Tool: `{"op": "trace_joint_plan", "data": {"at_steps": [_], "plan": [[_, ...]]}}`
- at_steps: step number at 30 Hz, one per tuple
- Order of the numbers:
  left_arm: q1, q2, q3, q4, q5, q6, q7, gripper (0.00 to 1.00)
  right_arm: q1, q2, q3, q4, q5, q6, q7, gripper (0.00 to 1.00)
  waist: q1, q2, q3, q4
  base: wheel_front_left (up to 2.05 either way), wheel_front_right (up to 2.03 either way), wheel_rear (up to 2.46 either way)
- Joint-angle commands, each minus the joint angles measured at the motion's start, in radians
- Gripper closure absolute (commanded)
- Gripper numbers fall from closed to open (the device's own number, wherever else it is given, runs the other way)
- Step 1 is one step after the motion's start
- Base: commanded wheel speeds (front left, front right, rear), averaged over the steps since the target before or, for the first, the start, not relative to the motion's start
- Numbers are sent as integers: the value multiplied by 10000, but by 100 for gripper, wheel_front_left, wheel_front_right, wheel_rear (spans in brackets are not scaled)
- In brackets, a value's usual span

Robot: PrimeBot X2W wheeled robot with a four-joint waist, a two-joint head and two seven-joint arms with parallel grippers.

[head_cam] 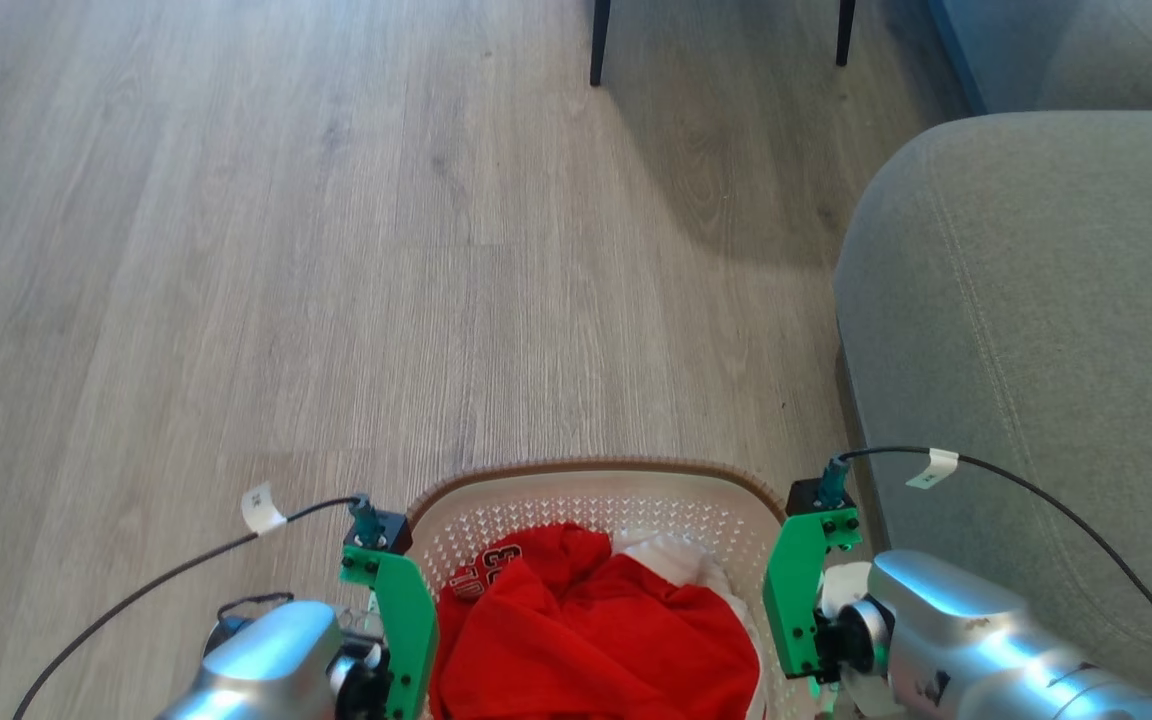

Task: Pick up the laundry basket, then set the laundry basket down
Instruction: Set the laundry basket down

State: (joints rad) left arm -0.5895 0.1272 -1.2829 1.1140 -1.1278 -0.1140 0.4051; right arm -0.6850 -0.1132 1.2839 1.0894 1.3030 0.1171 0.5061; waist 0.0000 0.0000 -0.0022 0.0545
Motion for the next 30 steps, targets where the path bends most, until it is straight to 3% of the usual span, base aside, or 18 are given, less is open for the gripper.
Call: {"op": "trace_joint_plan", "data": {"at_steps": [1,8,16,24,30], "plan": [[-310,-175,26,-362,158,-167,-35,100,-297,186,-36,-415,-74,136,-97,100,0,0,61,-4,0,0,0],[-525,-310,26,-255,215,-167,-238,100,-469,40,-36,-537,-16,136,-354,100,0,0,764,4,0,0,0],[-1100,-608,26,128,312,-167,-868,100,-871,-317,-36,-747,-124,136,-938,100,0,0,2309,30,0,0,0],[-1971,-761,27,361,543,-162,-1631,100,-1631,-809,-49,-1004,-207,136,-2119,100,0,0,4288,95,0,0,0],[-2452,-767,27,-136,768,137,-2177,100,-2092,-1056,-167,-1121,-186,136,-3177,100,0,0,5498,122,0,0,0]]}}
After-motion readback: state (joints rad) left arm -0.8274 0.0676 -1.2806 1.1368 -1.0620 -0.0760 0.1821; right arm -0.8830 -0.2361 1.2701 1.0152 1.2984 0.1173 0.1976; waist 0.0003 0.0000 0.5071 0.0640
